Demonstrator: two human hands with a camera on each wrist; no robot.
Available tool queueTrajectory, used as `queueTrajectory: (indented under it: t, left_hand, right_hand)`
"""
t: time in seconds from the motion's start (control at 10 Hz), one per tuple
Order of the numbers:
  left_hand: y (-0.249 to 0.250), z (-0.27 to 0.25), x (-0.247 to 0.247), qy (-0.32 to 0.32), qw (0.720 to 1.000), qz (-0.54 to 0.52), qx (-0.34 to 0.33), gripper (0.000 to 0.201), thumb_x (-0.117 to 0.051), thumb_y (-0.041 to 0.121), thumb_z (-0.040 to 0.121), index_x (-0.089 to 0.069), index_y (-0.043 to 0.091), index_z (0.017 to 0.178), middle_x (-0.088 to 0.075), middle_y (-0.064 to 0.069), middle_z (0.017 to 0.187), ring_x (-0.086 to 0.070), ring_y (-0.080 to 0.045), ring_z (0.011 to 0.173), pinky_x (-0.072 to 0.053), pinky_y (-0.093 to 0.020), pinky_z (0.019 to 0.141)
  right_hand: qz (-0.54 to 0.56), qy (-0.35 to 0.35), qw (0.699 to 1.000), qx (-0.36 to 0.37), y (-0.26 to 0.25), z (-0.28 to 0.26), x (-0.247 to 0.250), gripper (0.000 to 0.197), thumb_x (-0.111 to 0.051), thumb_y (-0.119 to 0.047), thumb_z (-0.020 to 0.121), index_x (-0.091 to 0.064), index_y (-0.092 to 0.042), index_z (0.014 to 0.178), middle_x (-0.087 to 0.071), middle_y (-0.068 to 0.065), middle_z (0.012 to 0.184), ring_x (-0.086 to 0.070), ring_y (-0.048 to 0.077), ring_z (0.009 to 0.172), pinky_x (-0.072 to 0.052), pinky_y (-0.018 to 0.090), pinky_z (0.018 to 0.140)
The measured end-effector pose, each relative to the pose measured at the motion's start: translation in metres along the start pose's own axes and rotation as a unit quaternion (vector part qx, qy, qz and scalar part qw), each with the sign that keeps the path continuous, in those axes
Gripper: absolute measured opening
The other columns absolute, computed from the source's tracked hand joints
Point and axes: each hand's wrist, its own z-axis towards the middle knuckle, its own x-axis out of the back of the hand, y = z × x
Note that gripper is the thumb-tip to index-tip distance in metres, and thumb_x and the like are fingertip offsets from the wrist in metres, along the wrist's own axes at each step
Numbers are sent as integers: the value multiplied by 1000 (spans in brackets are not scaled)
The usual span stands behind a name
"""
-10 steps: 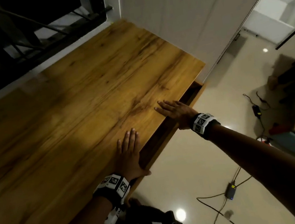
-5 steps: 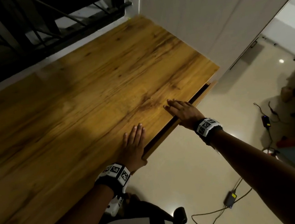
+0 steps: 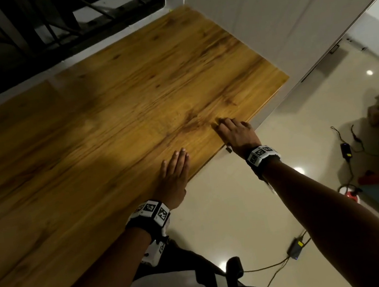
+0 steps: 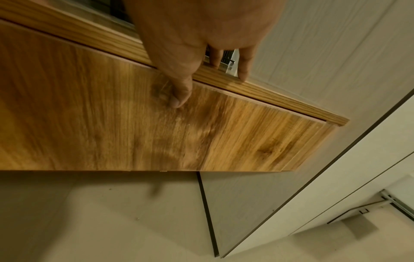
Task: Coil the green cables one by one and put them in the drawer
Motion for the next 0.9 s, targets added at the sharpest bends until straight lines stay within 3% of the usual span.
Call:
queueTrajectory:
  t: [0.2,0.4,0.5,0.6,0.7,0.8,0.9]
  left_hand:
    - [4,-1,2,24,1000,-6,5,93,-72,2,72,-27,5,153,-24,-14,162,-27,-32,148,-28,-53,114]
    - [5,1,3,8,1000,-9,11,90,-71,8,74,-29,5,153,-24,-14,162,-27,-32,148,-31,-55,114]
    - [0,0,15,-58,998,-19,-9,106,-73,25,83,1,10,158,9,-8,165,5,-27,153,-6,-49,121]
    - [-20,-3,28,-95,988,-120,-39,99,-64,25,91,8,15,157,20,0,163,14,-20,152,0,-39,122]
    - [-55,-20,49,-117,953,-276,-51,80,-56,37,97,-9,12,157,6,4,162,-1,-16,152,-12,-37,124]
    - [-109,-58,63,-84,925,-369,12,113,-34,87,77,-19,4,152,-12,-6,159,-15,-19,148,-19,-21,120]
    - [-166,-100,61,-39,920,-369,127,105,-37,88,75,-34,11,146,-30,-12,155,-31,-25,144,-29,-36,118]
  right_hand:
    - [20,43,999,-17,-5,-1,-3,30,-61,-18,96,-50,-16,124,-58,8,133,-58,30,119,-52,51,92]
    - [34,28,999,-17,-7,-3,1,30,-55,-20,97,-49,-17,126,-56,8,136,-56,31,122,-51,52,95]
    - [68,-10,996,-52,-13,-2,14,42,-63,-14,92,-47,-16,130,-53,6,134,-53,31,120,-51,48,93]
    - [131,-74,985,-89,-24,-8,27,71,-62,1,85,-36,-17,149,-39,3,150,-44,29,131,-53,42,90]
    - [168,-106,972,-122,-47,-28,36,74,-54,1,85,-33,-19,153,-38,2,155,-44,28,134,-50,41,96]
    - [161,-103,971,-144,-89,-18,55,48,-50,-12,92,-49,-22,138,-56,4,137,-56,28,122,-51,38,94]
    - [170,-93,977,-95,-136,10,81,36,-53,-20,94,-58,-19,129,-65,6,126,-64,27,113,-52,36,88]
